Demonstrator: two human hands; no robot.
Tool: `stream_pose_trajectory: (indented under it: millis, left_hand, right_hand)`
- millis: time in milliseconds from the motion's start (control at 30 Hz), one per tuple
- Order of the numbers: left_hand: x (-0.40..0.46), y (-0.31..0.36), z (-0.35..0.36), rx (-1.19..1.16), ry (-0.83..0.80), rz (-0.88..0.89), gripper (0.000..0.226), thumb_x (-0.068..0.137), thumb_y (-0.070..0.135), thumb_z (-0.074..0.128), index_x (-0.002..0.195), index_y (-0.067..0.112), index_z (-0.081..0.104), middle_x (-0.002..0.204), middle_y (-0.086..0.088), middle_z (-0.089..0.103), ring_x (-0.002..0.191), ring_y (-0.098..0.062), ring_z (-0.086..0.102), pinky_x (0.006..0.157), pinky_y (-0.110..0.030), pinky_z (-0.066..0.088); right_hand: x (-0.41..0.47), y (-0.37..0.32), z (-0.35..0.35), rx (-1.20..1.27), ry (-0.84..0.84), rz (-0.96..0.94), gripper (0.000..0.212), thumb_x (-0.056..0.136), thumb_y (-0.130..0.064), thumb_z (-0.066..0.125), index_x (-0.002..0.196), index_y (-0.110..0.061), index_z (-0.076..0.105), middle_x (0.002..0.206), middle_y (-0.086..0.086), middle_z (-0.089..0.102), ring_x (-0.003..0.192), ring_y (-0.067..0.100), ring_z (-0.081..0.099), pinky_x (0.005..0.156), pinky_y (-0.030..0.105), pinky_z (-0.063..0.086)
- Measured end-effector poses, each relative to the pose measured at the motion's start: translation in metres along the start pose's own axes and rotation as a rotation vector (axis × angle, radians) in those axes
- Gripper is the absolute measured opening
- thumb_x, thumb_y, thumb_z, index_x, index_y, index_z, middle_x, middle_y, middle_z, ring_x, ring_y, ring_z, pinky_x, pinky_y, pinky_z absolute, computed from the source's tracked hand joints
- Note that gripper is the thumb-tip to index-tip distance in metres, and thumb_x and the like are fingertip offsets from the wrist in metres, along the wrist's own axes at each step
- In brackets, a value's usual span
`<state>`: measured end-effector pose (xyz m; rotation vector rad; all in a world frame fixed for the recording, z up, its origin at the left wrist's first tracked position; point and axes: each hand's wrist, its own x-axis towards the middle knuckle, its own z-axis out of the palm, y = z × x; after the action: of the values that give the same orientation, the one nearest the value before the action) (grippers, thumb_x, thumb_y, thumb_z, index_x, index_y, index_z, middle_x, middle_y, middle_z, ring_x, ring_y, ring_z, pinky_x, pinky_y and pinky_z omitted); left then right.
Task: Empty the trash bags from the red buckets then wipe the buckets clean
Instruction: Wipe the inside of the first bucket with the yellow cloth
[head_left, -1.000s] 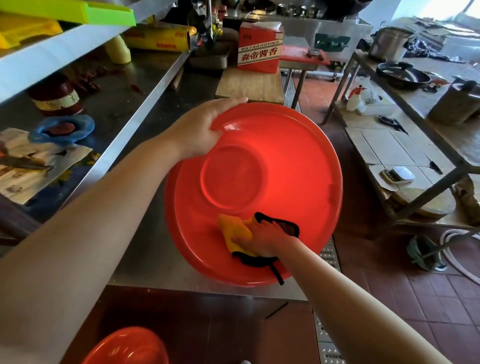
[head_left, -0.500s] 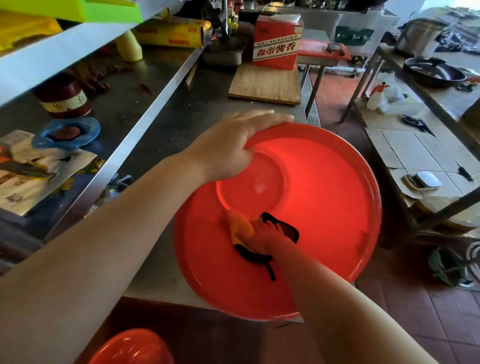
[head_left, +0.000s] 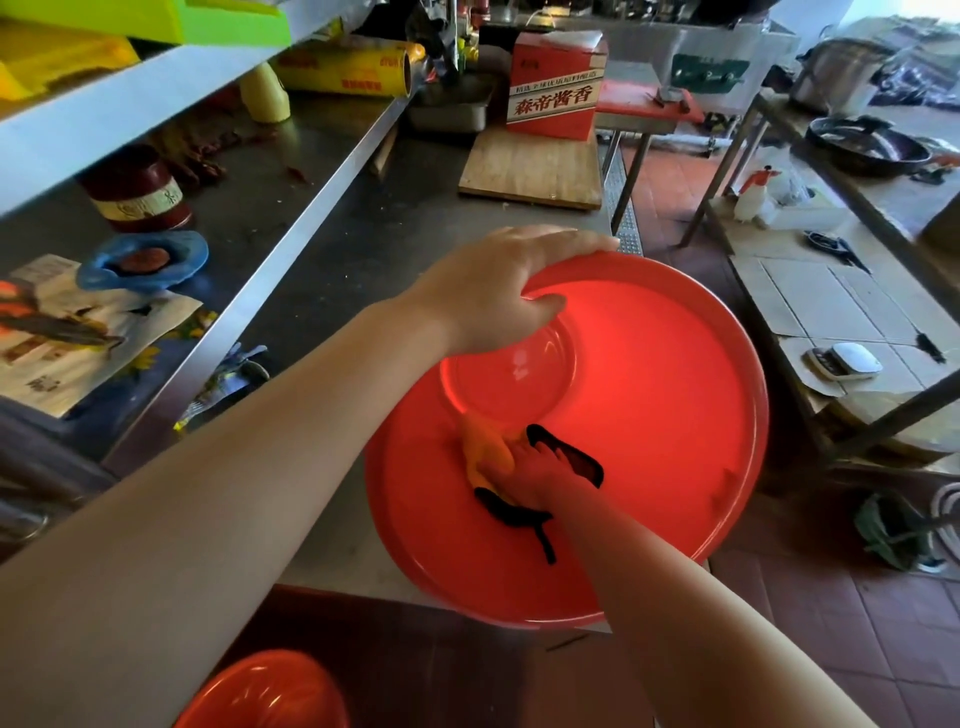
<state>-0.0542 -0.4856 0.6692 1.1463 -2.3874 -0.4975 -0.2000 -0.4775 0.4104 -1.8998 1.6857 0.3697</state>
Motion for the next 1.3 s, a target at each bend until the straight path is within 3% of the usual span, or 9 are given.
stream_pose_trajectory:
  millis: [333, 533, 767, 933, 1100, 1300]
  left_hand:
    - [0.002, 0.017, 0.007, 0.015, -0.013, 0.045, 0.045, 0.099, 0.041, 0.052, 0.143, 0.046, 0.044, 0.142, 0.013, 0.051, 0.131, -0.009, 0.045, 0.108, -0.041, 0.039]
    - [0.008, 0.020, 0.008, -0.002, -0.046, 0.025, 0.044, 0.099, 0.041, 0.052, 0.142, 0.044, 0.046, 0.140, 0.009, 0.053, 0.128, -0.011, 0.048, 0.109, -0.040, 0.040]
    - [0.013, 0.017, 0.002, -0.040, -0.096, -0.008, 0.043, 0.100, 0.039, 0.053, 0.141, 0.047, 0.046, 0.143, 0.011, 0.050, 0.130, -0.011, 0.048, 0.111, -0.037, 0.038]
    - [0.013, 0.011, -0.006, -0.130, -0.115, -0.017, 0.040, 0.101, 0.032, 0.054, 0.140, 0.043, 0.049, 0.143, 0.015, 0.050, 0.130, -0.005, 0.045, 0.109, -0.023, 0.034]
    - [0.016, 0.001, -0.011, -0.159, -0.106, -0.049, 0.040, 0.101, 0.035, 0.053, 0.139, 0.044, 0.049, 0.142, 0.015, 0.050, 0.131, -0.007, 0.046, 0.113, -0.031, 0.035]
    - [0.020, -0.003, -0.013, -0.165, -0.091, -0.066, 0.040, 0.102, 0.035, 0.052, 0.140, 0.044, 0.047, 0.137, 0.019, 0.049, 0.129, -0.005, 0.045, 0.109, -0.027, 0.034]
  right_hand:
    - [-0.081, 0.013, 0.010, -0.013, 0.060, -0.073, 0.084, 0.089, -0.076, 0.028, 0.153, -0.023, 0.023, 0.157, 0.003, 0.031, 0.143, 0.030, 0.027, 0.116, 0.049, 0.021]
    - [-0.140, 0.024, 0.013, -0.045, 0.048, -0.057, 0.082, 0.090, -0.074, 0.029, 0.155, -0.024, 0.019, 0.159, -0.001, 0.029, 0.149, 0.023, 0.017, 0.121, 0.046, 0.011]
    - [-0.191, 0.024, 0.011, -0.025, 0.121, -0.038, 0.075, 0.085, -0.076, 0.038, 0.143, -0.028, 0.039, 0.142, -0.001, 0.048, 0.138, 0.022, 0.036, 0.115, 0.041, 0.024]
    - [-0.221, 0.021, -0.002, -0.012, 0.105, -0.075, 0.065, 0.089, -0.063, 0.051, 0.145, -0.033, 0.040, 0.149, -0.008, 0.041, 0.141, 0.015, 0.029, 0.116, 0.037, 0.020]
    - [-0.212, 0.021, -0.012, -0.051, 0.115, -0.043, 0.063, 0.090, -0.063, 0.046, 0.144, -0.030, 0.041, 0.147, -0.007, 0.042, 0.142, 0.017, 0.028, 0.119, 0.038, 0.015]
    - [-0.169, 0.029, -0.016, -0.105, 0.057, 0.016, 0.078, 0.089, -0.072, 0.035, 0.152, -0.028, 0.027, 0.161, -0.004, 0.024, 0.150, 0.020, 0.010, 0.121, 0.046, 0.003]
